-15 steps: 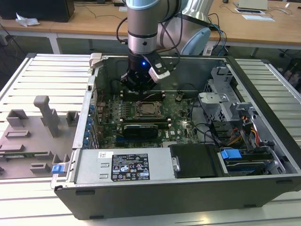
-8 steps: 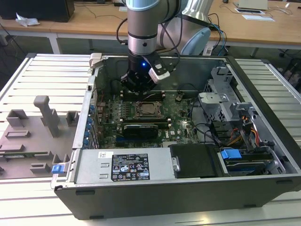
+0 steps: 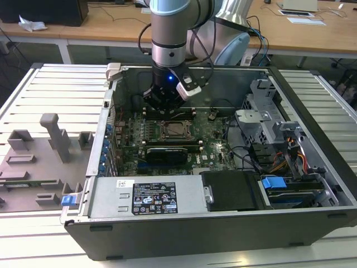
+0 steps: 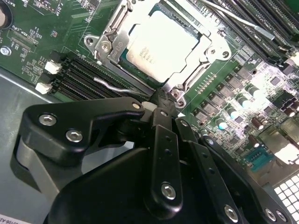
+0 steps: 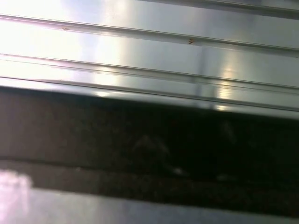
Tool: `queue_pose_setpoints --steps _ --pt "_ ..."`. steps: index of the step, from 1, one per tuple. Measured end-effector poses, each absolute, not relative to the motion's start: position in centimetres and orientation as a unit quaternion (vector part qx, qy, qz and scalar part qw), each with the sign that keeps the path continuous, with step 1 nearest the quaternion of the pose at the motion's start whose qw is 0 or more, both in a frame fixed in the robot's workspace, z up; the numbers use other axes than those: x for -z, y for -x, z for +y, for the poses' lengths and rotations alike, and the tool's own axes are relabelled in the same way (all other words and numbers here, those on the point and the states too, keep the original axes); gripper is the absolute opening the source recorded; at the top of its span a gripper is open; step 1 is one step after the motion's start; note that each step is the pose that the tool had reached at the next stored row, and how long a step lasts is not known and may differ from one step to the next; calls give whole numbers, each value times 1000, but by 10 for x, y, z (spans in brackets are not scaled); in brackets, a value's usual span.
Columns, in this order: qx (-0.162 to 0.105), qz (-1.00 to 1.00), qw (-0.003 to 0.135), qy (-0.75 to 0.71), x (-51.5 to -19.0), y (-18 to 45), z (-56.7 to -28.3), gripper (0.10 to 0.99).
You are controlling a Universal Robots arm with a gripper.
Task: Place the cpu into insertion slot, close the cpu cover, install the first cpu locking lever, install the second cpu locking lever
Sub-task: 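Install the first cpu locking lever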
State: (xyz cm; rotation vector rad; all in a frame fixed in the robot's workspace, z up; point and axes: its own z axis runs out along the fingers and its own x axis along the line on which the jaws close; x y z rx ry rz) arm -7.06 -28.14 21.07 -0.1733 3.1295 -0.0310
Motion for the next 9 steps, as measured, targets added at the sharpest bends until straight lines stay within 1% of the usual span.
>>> queue_pose_setpoints --steps 9 --pt "10 998 4 55 -205 70 -281 106"
